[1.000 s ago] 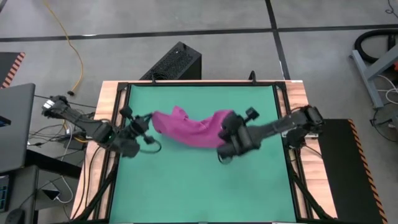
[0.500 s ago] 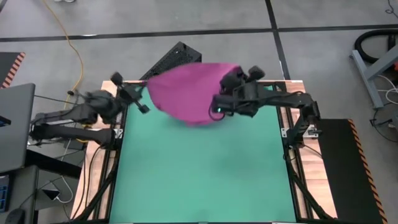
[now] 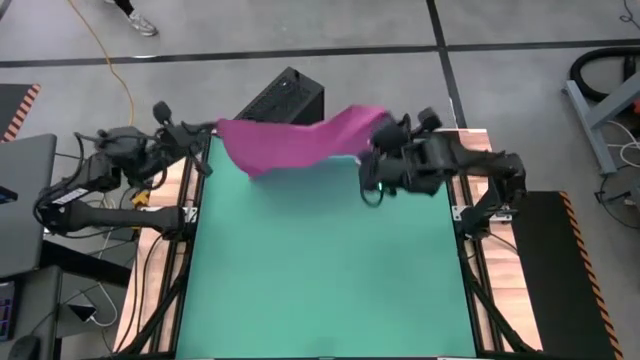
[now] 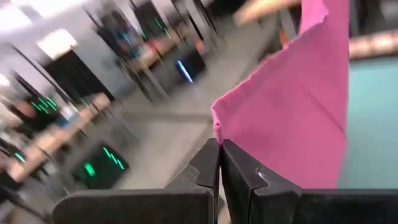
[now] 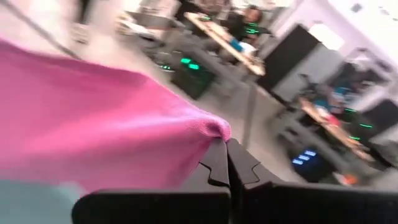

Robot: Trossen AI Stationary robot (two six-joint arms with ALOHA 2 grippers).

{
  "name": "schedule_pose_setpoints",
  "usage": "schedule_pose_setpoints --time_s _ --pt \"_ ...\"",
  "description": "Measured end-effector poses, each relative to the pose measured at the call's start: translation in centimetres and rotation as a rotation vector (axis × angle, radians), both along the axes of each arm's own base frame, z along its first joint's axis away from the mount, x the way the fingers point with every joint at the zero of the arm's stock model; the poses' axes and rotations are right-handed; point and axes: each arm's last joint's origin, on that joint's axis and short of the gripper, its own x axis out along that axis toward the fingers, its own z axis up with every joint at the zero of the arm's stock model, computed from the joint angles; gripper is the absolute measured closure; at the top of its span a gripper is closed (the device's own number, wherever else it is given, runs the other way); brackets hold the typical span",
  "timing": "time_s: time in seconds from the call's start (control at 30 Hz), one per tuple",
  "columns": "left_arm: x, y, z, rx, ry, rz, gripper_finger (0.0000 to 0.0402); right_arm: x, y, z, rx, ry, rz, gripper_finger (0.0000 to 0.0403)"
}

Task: Roll towel into tight, uniform cylinder
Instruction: Roll the pink towel

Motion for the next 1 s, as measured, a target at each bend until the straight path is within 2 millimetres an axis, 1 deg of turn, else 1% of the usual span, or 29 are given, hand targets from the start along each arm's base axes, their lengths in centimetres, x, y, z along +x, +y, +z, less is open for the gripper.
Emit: schedule_pose_setpoints --time_s 0.1,0.2,0.3,0.47,0.53,0.6,0.7,0.8,0.9,1.0 --pt "0.2 -0.2 -2.4 -0.143 0.09 -0.01 0.0401 0.4 2.8 -1.9 0.061 -0.009 0.092 0.0403" --pt "0.6 -0.7 -4.6 -0.32 0.129 -0.066 0.0402 0.6 5.8 -5.0 0.161 -0.007 0.168 0.0403" --pt "1.0 -1.5 -6.4 -0.488 0.115 -0.129 0.0401 0.0 8.7 -8.1 0.25 -0.018 0.214 0.0403" --pt "1.8 -3.3 -9.3 -0.689 0.104 -0.209 0.0402 -2.4 12.9 -14.0 0.406 -0.046 0.206 0.0403" --pt "2.2 -4.2 -10.6 -0.748 0.121 -0.235 0.0401 -3.8 14.2 -15.8 0.464 -0.073 0.186 0.0403" --pt "2.5 -5.2 -11.9 -0.802 0.134 -0.269 0.0402 -5.2 15.6 -17.1 0.533 -0.094 0.162 0.0403" --pt "3.1 -7.1 -13.6 -0.883 0.12 -0.348 0.0401 -7.3 17.5 -18.2 0.618 -0.124 0.146 0.0403" --pt "3.7 -9.4 -15.1 -0.931 0.088 -0.462 0.0401 -9.0 19.1 -18.4 0.659 -0.176 0.171 0.0403" --pt "4.1 -11.7 -15.9 -0.944 0.045 -0.565 0.0402 -10.4 20.4 -18.5 0.692 -0.188 0.228 0.0403" --pt "4.1 -13.6 -16.8 -0.901 0.048 -0.588 0.0401 -11.1 21.2 -18.5 0.727 -0.189 0.253 0.0403"
